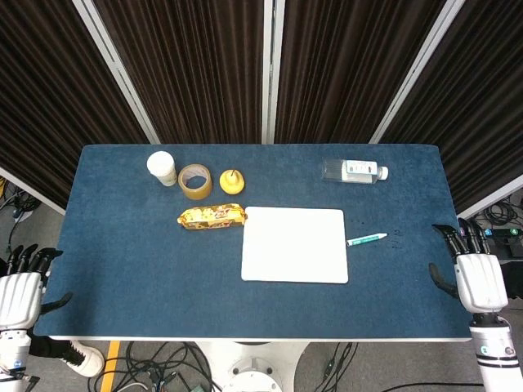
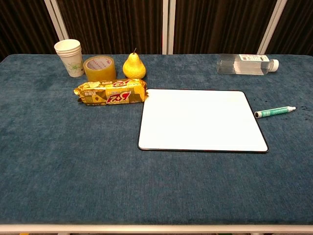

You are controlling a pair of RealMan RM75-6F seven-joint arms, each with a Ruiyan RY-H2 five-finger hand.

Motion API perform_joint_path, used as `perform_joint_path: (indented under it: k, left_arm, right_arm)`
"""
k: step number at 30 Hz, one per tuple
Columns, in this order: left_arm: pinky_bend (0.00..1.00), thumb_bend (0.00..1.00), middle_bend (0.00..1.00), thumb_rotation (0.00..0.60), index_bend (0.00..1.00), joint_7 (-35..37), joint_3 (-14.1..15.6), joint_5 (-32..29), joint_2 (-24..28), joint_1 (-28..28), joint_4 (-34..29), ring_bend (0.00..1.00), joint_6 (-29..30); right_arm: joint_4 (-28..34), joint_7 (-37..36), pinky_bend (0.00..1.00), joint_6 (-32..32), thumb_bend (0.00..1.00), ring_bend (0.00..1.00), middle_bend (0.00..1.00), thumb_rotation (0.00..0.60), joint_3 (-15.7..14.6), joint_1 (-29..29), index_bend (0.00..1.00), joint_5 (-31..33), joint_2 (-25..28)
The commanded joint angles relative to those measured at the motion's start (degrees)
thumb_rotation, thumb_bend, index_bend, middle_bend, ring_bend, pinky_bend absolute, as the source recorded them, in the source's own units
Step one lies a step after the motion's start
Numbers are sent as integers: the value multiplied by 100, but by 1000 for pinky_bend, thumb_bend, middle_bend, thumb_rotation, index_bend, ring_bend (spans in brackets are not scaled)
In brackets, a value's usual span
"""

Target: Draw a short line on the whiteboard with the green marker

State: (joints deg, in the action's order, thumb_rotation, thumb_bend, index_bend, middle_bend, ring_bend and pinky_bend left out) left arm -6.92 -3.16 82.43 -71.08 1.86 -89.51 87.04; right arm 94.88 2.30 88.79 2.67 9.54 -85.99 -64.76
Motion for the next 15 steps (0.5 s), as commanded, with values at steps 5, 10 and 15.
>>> perform_joint_path:
  k: [5, 10, 15]
  left_arm:
    - [72, 0, 212, 600, 251, 39, 27, -20, 18, -28, -27, 94, -9]
    - [72, 0, 212, 600, 250, 74, 28, -24, 26, -19, -21, 94, -35]
    - [72, 0, 212, 600, 251, 107, 33, -20, 14, 24, 2, 94, -115]
  right_arm:
    - [216, 120, 49, -82, 214, 32, 196, 600, -39, -45, 176, -161, 167]
    - [234, 189, 48, -389, 214, 41, 205, 600, -39, 32, 176, -71, 186]
    - [-131, 385, 48, -1148, 175, 75, 258, 600, 92, 425, 192, 215, -118]
